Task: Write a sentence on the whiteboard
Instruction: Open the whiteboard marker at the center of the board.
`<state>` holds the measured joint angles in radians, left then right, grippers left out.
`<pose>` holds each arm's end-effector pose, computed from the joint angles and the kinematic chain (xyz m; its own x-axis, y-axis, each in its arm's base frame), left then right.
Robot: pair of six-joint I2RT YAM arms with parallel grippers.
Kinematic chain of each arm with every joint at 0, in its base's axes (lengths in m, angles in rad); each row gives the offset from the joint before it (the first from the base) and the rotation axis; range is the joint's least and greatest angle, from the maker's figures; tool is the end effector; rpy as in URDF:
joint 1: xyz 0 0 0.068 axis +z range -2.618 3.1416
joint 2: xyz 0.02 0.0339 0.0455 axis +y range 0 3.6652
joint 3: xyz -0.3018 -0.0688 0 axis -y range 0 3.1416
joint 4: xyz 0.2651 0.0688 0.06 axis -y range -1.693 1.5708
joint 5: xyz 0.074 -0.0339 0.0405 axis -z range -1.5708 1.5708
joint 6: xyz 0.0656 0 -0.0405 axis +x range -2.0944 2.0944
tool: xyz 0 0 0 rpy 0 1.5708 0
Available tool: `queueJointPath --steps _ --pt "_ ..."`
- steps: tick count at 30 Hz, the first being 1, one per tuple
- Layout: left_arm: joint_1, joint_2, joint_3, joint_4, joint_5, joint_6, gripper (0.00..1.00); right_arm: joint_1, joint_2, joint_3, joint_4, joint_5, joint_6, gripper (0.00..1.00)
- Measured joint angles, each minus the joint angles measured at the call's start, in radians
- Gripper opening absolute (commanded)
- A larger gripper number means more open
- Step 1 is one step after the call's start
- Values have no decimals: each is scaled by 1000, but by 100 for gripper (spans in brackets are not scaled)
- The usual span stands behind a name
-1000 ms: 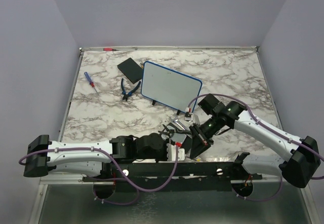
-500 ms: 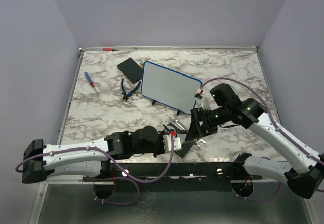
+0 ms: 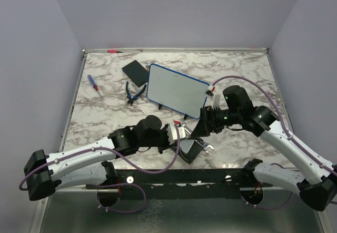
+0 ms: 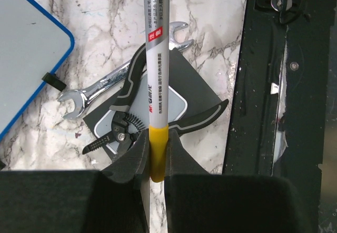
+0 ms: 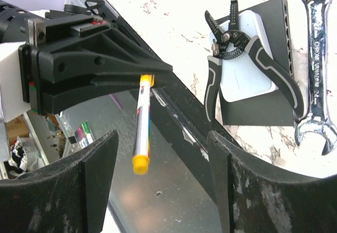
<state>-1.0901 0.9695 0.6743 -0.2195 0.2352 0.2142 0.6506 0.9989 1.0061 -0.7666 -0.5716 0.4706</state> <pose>0.0976 -0.2201 0.2748 -0.0192 0.4839 -0.8749 0.9826 0.1709 0.0729 0.1496 0.1585 0.3403 -0.8608 -0.1760 -0.4775 -0.4839 0.5738 0.6608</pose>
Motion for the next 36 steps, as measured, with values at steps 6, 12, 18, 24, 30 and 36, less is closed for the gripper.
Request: queueJointPath --steps 6,12,18,24,30,36 --pt "1 31 4 -9 31 0 0 0 33 -34 72 -48 -18 61" --pt "1 39 5 -11 43 0 0 24 46 -60 108 -63 -18 54" --pt "1 66 16 -17 48 0 0 55 46 -80 143 -62 -10 51" --pt "1 82 19 -23 55 0 0 87 48 -84 163 -60 0 48" --pt "1 82 19 -32 60 0 0 98 49 -93 166 -45 0 44" --pt "1 82 20 -37 62 0 0 114 62 -101 167 -35 0 43"
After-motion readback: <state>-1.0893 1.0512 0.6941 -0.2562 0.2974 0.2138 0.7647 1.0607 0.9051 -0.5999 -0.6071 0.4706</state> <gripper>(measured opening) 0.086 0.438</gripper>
